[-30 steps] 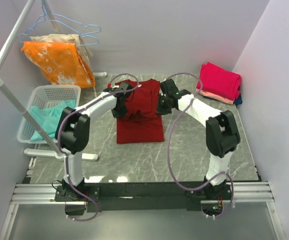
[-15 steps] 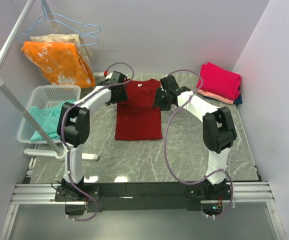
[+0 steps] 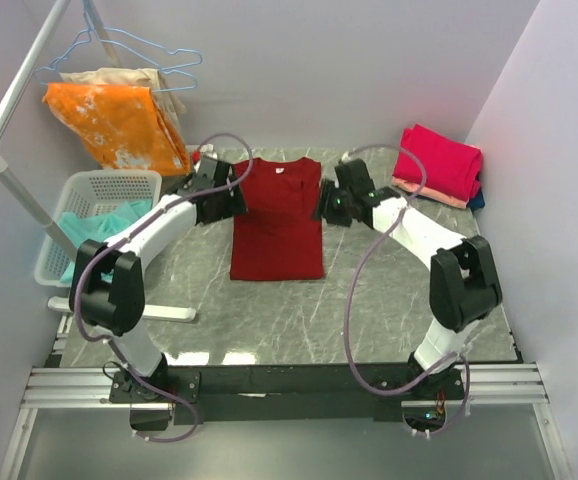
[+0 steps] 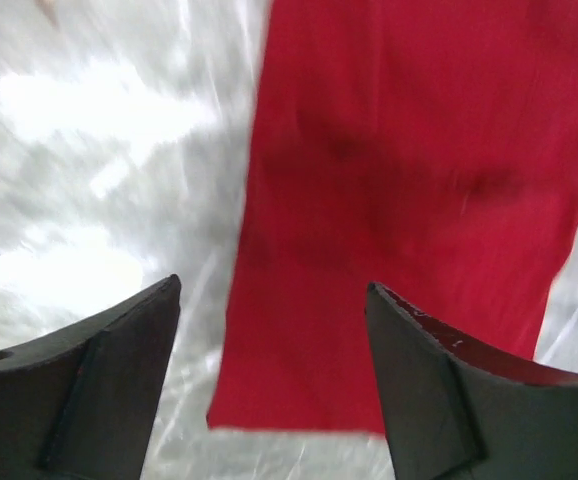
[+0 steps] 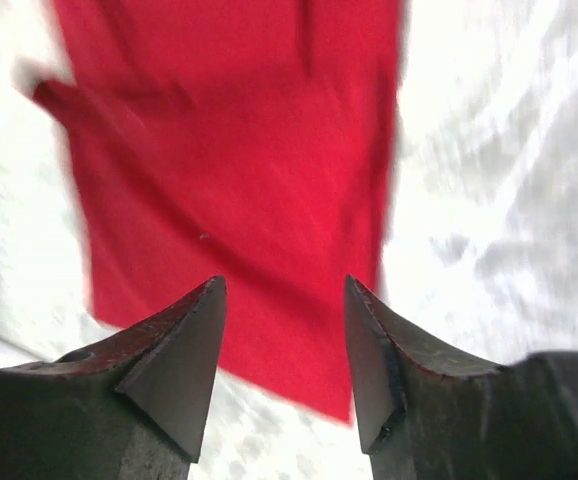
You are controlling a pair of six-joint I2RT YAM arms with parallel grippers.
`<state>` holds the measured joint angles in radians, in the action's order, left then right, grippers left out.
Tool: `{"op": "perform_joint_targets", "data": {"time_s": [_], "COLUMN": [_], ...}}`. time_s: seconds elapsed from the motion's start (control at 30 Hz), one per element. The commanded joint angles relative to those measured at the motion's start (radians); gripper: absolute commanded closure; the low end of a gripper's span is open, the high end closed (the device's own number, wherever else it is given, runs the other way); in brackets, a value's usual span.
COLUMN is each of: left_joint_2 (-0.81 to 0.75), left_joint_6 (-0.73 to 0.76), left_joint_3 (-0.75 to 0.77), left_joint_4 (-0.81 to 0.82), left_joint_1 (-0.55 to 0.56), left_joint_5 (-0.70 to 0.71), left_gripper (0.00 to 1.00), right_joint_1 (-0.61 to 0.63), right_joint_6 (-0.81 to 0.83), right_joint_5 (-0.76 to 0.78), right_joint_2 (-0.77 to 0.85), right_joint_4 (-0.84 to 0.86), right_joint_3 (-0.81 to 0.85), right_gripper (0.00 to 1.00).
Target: Fold and stack the t-shirts
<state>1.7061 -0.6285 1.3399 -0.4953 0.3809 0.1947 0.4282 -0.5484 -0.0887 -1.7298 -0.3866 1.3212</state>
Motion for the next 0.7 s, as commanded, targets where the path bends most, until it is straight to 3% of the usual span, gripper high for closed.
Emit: {"op": "perform_joint_targets", "data": {"time_s": [0.0, 0.07, 0.37, 0.4, 0.43, 0.53, 0.67], "left_joint_2": [-0.106, -0.146, -0.240, -0.240, -0.238, -0.221, -0.212], "left_joint_6": [0.012, 0.013, -0.003, -0.010, -0.016, -0.040, -0.042], "left_joint_3": [-0.197, -0.289, -0.447, -0.459, -0.478, -0.490, -0.493], "left_joint_4": [0.056, 0.089, 0.124, 0.135, 0.152, 0.152, 0.141], "left_joint_1": [0.009, 0.009, 0.009, 0.010, 0.009, 0.010, 0.010], "left_joint_5": [-0.236, -0.276, -0.317, -0.328, -0.342, -0.353, -0.336], "left_gripper": [0.22, 0.22, 0.30, 0.33, 0.47, 0.63, 0.65], "right_joint_1": [-0.003, -0.003, 0.011, 0.011, 0.011, 0.012, 0.011], "right_joint_6": [-0.018, -0.028, -0.070, -0.073, -0.077, -0.093, -0.090], "right_joint_5": [-0.082, -0.118, -0.215, -0.224, -0.229, -0.233, -0.235], "right_joint_2": [0.094, 0.130, 0.203, 0.203, 0.199, 0.196, 0.174], "right_joint_4": [0.029, 0.069, 0.210, 0.227, 0.235, 0.275, 0.276], "right_joint_3": [-0.208, -0.263, -0.464, -0.470, -0.476, -0.501, -0.490], "right_gripper": [0.41, 0.41, 0.44, 0.44, 0.45, 0.46, 0.47]}}
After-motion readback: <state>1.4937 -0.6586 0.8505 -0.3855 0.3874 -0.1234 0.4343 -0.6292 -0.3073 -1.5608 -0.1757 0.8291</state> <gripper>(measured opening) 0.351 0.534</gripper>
